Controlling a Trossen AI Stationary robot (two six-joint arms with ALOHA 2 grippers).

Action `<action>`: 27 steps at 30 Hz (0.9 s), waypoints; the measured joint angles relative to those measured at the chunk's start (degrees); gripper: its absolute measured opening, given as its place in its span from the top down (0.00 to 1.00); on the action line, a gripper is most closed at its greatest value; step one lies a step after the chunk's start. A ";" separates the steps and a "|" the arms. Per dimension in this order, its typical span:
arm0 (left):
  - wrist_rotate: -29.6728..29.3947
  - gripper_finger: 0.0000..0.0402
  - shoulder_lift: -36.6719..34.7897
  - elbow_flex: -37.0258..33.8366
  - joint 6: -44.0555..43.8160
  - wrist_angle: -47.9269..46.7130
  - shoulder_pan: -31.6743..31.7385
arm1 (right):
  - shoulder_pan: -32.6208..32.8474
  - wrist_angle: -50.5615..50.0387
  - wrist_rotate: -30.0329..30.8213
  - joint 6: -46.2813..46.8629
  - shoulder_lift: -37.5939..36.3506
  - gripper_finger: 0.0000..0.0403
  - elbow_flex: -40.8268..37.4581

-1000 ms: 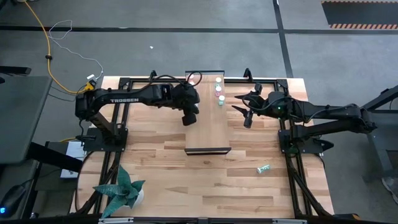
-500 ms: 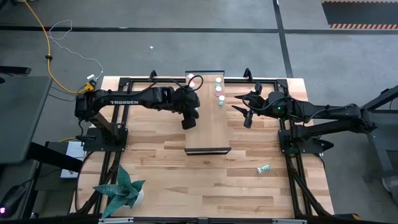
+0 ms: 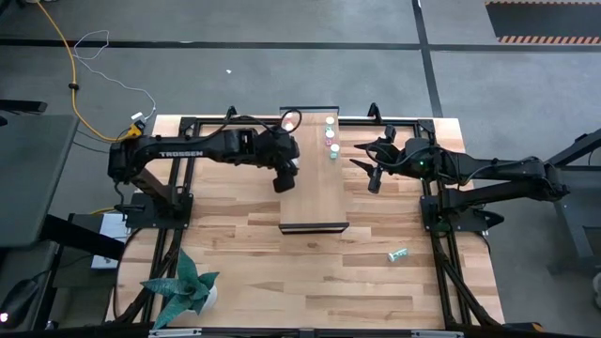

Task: Pick and place medicine bottles onto shelf by color
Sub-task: Put the transparent green pill bottle on the shelf

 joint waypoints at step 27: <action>3.43 0.41 -26.94 -32.65 -7.41 47.91 -10.41 | 3.95 -10.33 -3.37 9.53 -0.02 0.55 0.00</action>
